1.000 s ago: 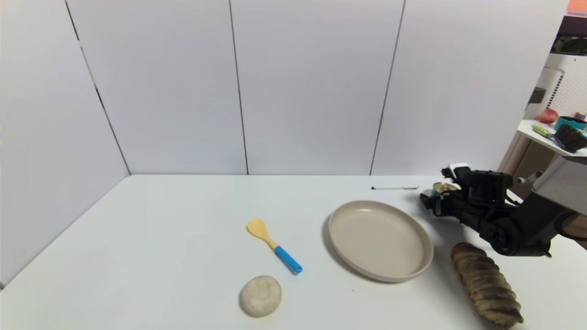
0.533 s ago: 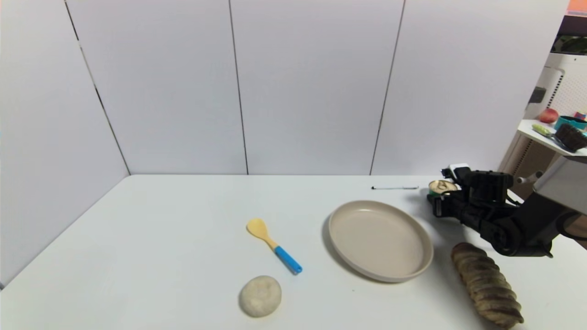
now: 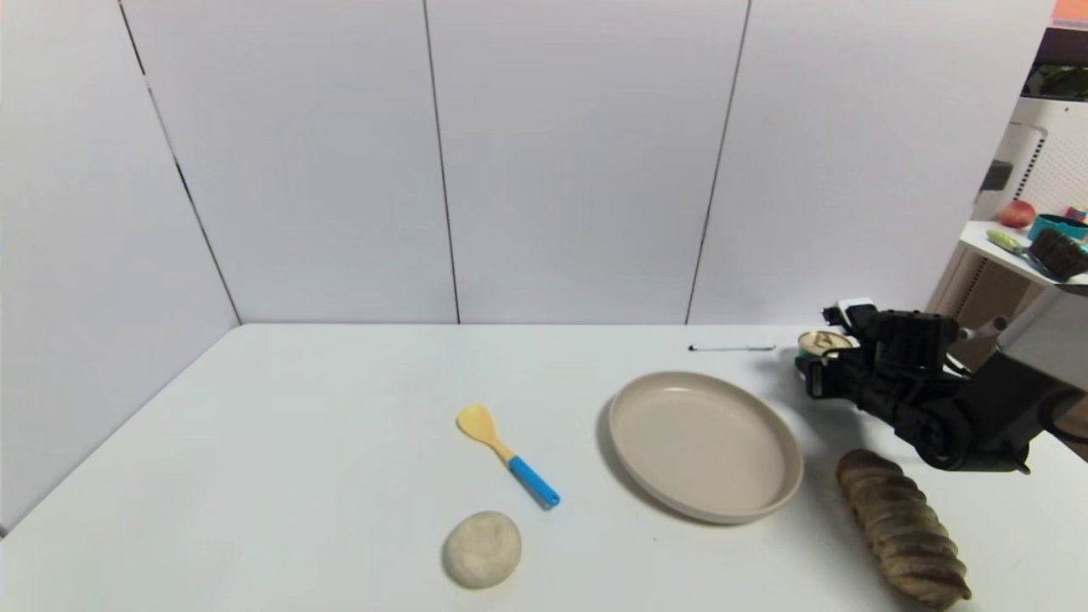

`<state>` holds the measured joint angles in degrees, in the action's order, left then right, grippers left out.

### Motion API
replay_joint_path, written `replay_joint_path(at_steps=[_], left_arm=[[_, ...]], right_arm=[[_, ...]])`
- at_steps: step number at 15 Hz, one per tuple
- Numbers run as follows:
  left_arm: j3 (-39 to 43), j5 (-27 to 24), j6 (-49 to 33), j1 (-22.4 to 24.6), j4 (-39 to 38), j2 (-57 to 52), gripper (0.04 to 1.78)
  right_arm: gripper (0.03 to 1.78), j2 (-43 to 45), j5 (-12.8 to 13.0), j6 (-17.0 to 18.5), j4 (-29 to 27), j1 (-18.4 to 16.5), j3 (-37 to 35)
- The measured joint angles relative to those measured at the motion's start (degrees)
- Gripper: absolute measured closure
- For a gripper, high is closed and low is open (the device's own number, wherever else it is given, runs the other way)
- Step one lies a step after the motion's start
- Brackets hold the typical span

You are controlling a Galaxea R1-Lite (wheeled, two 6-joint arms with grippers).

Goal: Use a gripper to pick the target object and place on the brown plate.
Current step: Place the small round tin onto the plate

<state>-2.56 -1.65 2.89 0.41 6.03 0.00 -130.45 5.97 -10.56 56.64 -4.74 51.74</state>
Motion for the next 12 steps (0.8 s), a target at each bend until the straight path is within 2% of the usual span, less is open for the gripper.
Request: replay_joint_path(at_steps=[5,8,12], left_arm=[[0.0,0.0,0.0,0.0,0.0,0.0,0.13],[0.0,0.0,0.0,0.0,0.0,0.0,0.13],[0.0,0.0,0.0,0.0,0.0,0.0,0.13]], right_arm=[[0.84,3.8,-0.2,0.3,-1.5,0.1,-0.5],[0.84,8.5,-0.7,0.5,-4.6,0.4,-2.6],[0.84,19.4,-3.2,0.9,-10.5,3.9,-9.4]])
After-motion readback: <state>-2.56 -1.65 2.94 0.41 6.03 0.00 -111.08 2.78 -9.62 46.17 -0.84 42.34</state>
